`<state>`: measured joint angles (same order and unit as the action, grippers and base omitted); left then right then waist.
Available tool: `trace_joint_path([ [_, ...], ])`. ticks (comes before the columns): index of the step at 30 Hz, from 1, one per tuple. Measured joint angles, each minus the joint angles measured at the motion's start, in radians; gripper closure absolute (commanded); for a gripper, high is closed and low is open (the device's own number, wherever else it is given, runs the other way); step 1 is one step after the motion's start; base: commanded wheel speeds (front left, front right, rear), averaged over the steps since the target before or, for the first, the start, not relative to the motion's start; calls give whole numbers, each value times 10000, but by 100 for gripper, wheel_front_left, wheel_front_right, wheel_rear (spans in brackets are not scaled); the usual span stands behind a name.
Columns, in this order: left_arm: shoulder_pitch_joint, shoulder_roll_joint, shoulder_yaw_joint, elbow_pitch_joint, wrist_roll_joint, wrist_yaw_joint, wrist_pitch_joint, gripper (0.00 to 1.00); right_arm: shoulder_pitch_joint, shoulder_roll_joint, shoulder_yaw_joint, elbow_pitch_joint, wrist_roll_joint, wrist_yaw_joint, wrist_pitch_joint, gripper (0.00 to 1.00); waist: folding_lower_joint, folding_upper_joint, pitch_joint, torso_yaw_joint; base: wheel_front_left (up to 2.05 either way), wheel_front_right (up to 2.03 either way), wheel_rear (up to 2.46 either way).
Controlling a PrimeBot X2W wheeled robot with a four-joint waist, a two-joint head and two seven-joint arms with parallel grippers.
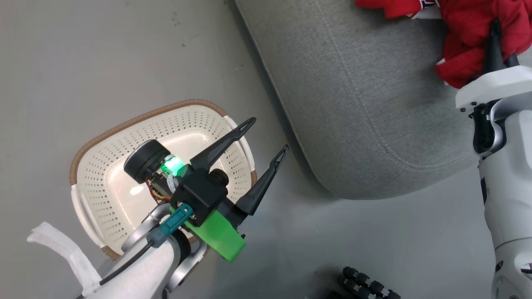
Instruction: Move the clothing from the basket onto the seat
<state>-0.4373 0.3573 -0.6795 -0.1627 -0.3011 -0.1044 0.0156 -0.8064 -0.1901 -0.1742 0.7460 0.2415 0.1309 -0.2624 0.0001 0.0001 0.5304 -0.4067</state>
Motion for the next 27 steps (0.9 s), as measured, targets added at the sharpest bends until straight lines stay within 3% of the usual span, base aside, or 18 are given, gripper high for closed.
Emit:
trace_joint_path([
  [1, -38, 0, -4, 2, 0, -4, -19, 0, -63, 38, -63, 286, 2, 0, -2, 0, 0, 0, 92, 107, 0, 0, 0],
  [6, -53, 2, -10, 90, 0, 6, -169, 0, -197, 188, -232, 784, 0, 0, -4, 0, 0, 0, 422, 583, 0, 0, 0],
  [12, -48, -52, -44, 353, -79, 33, -395, 0, 575, 320, -527, 303, -12, 0, -4, 0, -1, -1, 375, 920, 0, 0, 0],
  [22, 232, -453, 12, 1007, -401, 305, -1189, 0, 3120, 788, -953, -1365, -180, 0, -4, 0, -1, 0, -605, 1184, 0, 0, 0],
  [27, 461, -612, 403, 1356, -642, 719, -1743, 0, 4249, 984, -1012, -2702, -499, 0, -2, 0, -1, 0, -1170, 1417, 0, 0, 0],
])
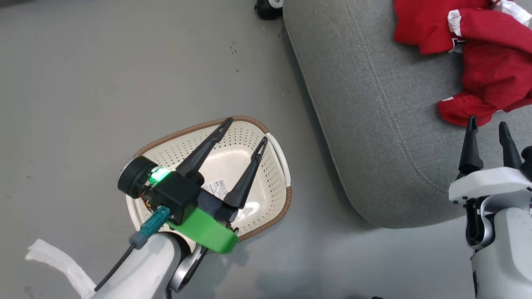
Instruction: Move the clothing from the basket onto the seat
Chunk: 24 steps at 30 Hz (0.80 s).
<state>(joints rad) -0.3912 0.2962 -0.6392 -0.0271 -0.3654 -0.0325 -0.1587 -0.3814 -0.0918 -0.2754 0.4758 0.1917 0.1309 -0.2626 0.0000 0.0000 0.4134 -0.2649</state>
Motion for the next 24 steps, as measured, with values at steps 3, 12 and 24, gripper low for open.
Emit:
trace_joint_path([
  [3, 135, -52, 366, 194, -119, 328, -341, 0, 504, 176, 236, -884, -174, 0, -2, 0, 0, 0, -268, 228, 0, 0, 0],
  [12, 535, -182, 1893, 711, -656, 1152, -949, 0, 1520, 382, 1229, -2915, -453, 0, 21, 0, -1, 0, -858, 1194, 0, 0, 0],
  [24, 1648, -602, 4464, 769, -546, 1377, -1037, 0, 2398, 422, 2173, -5131, -729, 0, 1014, 0, -1, 0, -1332, 2550, 0, 0, 0],
])
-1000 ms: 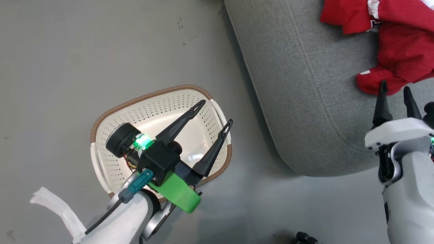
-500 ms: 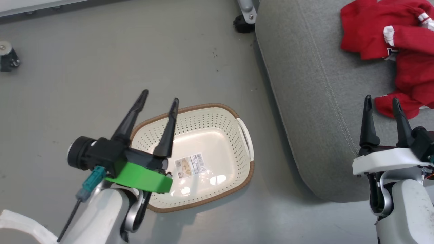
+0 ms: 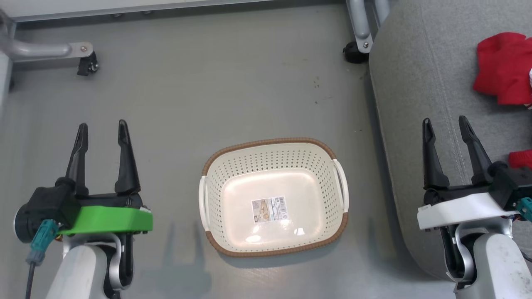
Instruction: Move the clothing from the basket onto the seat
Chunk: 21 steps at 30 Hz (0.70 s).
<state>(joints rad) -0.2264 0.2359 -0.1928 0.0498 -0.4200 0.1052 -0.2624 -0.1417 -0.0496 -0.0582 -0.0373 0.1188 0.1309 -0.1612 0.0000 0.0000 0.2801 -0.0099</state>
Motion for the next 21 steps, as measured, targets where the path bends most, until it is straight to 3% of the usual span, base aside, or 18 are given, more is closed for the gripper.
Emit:
trace_joint_path([
  [21, 1617, -901, 525, 1129, 1459, -1329, 0, 0, 2152, 0, 63, -976, 224, 0, 589, 0, 0, 0, -1425, 425, 0, 0, 0],
])
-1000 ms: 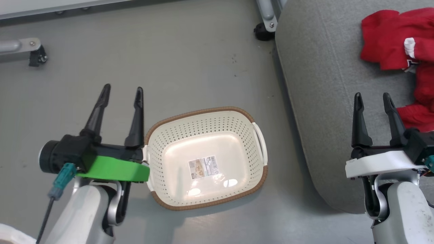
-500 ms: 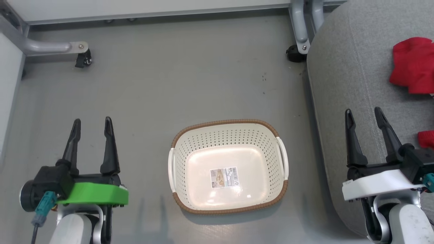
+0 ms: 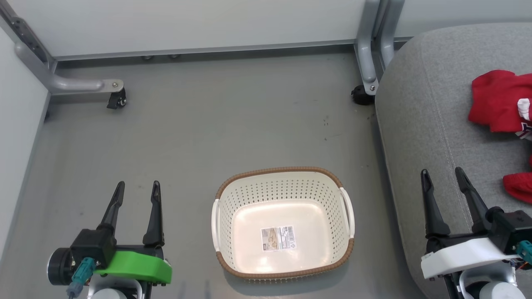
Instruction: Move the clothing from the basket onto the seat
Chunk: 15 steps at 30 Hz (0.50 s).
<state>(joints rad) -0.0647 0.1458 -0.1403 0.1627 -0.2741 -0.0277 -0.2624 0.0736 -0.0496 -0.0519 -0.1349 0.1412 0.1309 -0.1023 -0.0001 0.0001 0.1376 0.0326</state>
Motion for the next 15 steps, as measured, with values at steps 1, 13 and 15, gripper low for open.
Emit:
trace_joint_path([
  [1, 28, -8, 10, 35, 44, -56, 0, 0, 55, 0, 8, 6, 15, 0, 13, 0, 0, -1, -53, -7, 0, 0, 0],
  [13, 217, -211, 157, 416, 303, -439, 0, 0, 442, 0, 81, -4, 71, 0, 128, 0, 0, 0, -489, -149, 0, 0, 0],
  [15, 229, -249, 182, 456, 334, -485, 0, 0, 448, 0, 73, -19, 73, 0, 128, 0, 0, 0, -505, -149, 0, 0, 0],
])
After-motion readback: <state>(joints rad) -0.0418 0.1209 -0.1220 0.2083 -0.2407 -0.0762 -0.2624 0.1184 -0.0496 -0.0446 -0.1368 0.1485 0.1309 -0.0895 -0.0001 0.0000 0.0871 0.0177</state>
